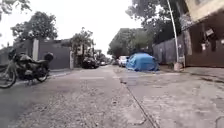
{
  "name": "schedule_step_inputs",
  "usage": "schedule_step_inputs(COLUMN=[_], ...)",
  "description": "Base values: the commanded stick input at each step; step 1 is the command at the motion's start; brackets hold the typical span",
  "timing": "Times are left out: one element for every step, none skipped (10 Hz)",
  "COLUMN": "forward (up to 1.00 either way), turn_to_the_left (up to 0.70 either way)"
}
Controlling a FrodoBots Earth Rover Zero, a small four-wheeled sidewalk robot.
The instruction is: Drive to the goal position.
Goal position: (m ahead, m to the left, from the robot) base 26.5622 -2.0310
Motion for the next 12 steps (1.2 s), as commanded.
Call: schedule_step_inputs(forward=[1.00, 1.00, 1.00, 1.00, 1.00, 1.00, 1.00, 1.00, 1.00, 1.00, 1.00, 1.00], turn_to_the_left=[0.27, 0.17, 0.00, 0.00, 0.00, 0.00, 0.00, 0.00, 0.00, 0.00, 0.00, 0.00])
